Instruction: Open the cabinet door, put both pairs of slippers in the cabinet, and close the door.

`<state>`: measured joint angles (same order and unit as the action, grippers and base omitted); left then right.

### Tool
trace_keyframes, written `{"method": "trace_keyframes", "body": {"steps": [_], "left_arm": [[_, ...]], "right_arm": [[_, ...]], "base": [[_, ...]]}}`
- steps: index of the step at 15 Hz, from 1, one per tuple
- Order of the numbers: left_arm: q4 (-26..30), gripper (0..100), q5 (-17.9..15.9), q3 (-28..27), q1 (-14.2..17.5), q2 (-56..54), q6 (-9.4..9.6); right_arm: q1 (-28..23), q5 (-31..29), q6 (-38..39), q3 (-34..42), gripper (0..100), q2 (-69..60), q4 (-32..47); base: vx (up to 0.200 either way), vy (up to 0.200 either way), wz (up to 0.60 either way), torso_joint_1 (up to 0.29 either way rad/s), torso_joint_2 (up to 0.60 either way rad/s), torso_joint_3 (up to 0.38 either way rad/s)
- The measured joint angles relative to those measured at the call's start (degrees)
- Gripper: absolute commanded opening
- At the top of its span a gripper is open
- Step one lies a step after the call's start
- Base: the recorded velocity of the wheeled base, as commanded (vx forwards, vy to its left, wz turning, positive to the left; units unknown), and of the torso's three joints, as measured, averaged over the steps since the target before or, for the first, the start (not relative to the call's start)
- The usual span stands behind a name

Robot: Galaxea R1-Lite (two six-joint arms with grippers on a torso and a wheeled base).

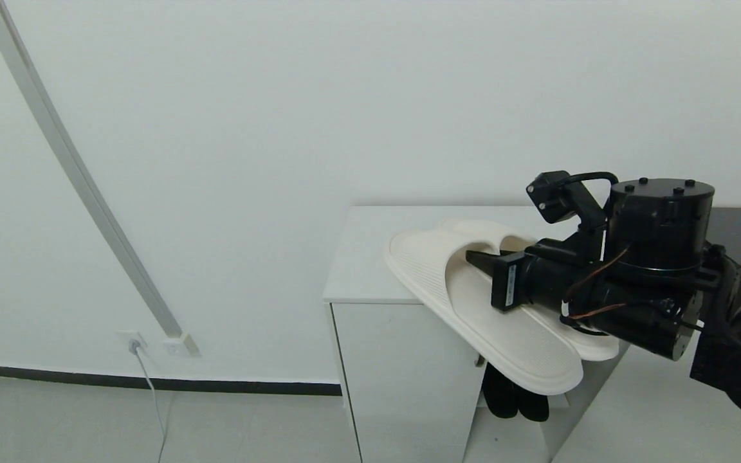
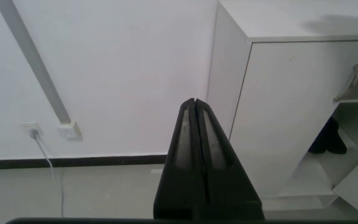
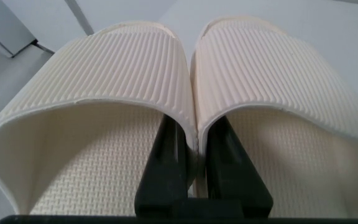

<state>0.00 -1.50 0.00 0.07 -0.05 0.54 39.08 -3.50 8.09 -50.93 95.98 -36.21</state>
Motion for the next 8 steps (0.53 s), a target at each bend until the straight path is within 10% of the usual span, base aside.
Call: {"method": "trace_keyframes", "body": {"steps": [8], "left_arm": [[0.02, 0, 0.0, 0.0, 0.0, 0.0, -0.02]], "right_arm": [[0.27, -0.2, -0.27, 1.51, 0, -0.72, 0.35]], "base": [[-0.15, 0.0, 0.0, 0.002, 0.0, 0.002]]}}
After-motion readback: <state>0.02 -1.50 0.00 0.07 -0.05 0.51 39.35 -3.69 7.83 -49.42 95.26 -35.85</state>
